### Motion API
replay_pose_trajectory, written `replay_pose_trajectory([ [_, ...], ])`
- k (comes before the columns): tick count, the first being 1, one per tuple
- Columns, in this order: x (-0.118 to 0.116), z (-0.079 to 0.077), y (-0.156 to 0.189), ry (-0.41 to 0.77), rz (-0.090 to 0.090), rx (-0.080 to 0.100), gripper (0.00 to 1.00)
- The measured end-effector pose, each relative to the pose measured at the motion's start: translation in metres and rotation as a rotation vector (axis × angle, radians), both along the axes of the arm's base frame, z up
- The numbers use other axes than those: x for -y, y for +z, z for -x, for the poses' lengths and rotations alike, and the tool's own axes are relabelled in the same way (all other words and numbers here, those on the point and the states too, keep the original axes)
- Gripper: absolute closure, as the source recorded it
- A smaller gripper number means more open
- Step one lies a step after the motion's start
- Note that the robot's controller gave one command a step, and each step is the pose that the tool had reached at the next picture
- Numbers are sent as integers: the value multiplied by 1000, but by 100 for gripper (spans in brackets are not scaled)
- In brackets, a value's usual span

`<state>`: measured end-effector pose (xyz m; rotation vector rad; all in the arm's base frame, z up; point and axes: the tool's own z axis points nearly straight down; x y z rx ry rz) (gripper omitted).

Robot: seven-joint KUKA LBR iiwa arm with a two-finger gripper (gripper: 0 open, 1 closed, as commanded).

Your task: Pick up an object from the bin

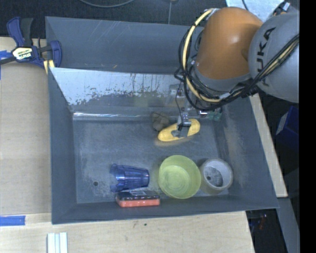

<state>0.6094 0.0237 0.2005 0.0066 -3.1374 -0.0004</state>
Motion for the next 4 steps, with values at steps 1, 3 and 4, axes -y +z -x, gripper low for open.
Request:
replay_pose_trajectory([
  [1, 0, -1, 5, -1, 0, 8, 0],
  [3, 57, -17, -53, 28, 0, 24, 0],
  [4, 51, -10, -127, 16, -1, 2, 0],
])
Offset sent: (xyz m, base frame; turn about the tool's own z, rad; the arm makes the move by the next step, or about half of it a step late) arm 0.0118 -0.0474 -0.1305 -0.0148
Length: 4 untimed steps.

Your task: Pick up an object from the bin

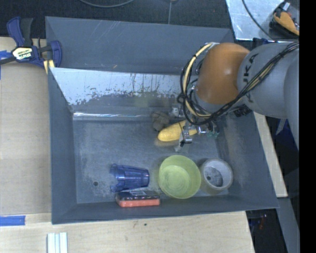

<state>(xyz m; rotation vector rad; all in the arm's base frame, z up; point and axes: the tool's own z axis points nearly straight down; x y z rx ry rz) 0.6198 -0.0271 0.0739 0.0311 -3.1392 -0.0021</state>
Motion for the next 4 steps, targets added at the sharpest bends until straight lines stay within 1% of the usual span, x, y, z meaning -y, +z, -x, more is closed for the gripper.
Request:
replay_pose_trajectory([
  [1, 3, -7, -3, 131, 4, 17, 0],
  [2, 1, -1, 1, 3, 1, 6, 100],
  [4, 1, -2, 7, 2, 1, 9, 100],
])
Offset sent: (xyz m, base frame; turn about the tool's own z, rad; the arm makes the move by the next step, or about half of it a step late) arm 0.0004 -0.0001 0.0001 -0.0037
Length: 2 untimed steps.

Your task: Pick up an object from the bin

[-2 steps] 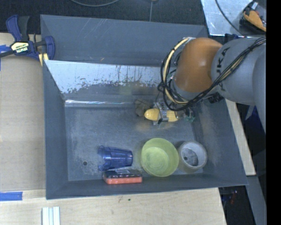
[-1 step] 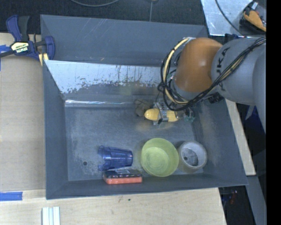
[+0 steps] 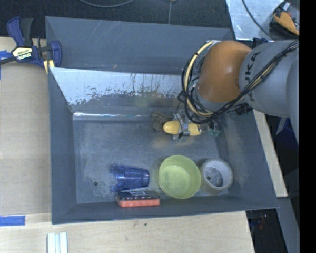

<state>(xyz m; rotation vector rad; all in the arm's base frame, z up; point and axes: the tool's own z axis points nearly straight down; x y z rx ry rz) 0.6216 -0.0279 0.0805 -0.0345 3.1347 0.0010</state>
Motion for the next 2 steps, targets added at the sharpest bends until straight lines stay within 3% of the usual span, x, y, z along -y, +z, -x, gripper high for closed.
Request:
replay_pose_trajectory([
  [2, 0, -1, 27, 0, 0, 4, 100],
])
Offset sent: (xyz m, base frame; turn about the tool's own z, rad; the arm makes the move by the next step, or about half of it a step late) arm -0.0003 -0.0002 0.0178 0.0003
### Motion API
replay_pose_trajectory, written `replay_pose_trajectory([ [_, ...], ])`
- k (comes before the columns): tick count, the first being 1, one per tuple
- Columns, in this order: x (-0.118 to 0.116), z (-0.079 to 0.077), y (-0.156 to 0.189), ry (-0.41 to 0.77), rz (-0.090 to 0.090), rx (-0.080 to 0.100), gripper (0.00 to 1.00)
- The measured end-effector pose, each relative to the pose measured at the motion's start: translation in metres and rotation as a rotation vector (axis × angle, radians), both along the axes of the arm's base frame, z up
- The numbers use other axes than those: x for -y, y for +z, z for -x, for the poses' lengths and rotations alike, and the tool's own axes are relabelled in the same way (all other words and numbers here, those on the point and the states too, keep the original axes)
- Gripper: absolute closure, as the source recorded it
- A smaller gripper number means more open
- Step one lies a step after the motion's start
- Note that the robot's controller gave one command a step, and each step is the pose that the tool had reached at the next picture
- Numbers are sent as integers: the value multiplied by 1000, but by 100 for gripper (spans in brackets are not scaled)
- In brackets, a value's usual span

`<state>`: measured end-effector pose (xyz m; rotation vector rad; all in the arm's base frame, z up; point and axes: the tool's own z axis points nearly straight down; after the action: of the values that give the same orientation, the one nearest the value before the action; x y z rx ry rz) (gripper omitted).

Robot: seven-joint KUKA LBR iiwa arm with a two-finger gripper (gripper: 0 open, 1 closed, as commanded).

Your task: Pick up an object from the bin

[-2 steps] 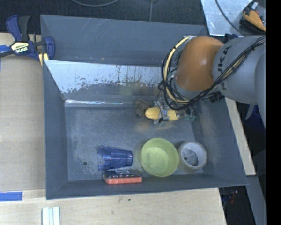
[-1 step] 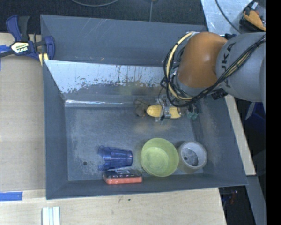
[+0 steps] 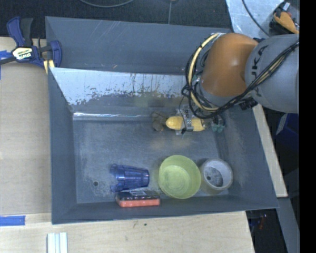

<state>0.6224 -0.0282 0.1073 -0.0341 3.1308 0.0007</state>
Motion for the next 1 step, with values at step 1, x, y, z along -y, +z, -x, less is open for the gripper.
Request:
replay_pose_trajectory([
  [1, 0, 1, 15, 0, 0, -6, 100],
])
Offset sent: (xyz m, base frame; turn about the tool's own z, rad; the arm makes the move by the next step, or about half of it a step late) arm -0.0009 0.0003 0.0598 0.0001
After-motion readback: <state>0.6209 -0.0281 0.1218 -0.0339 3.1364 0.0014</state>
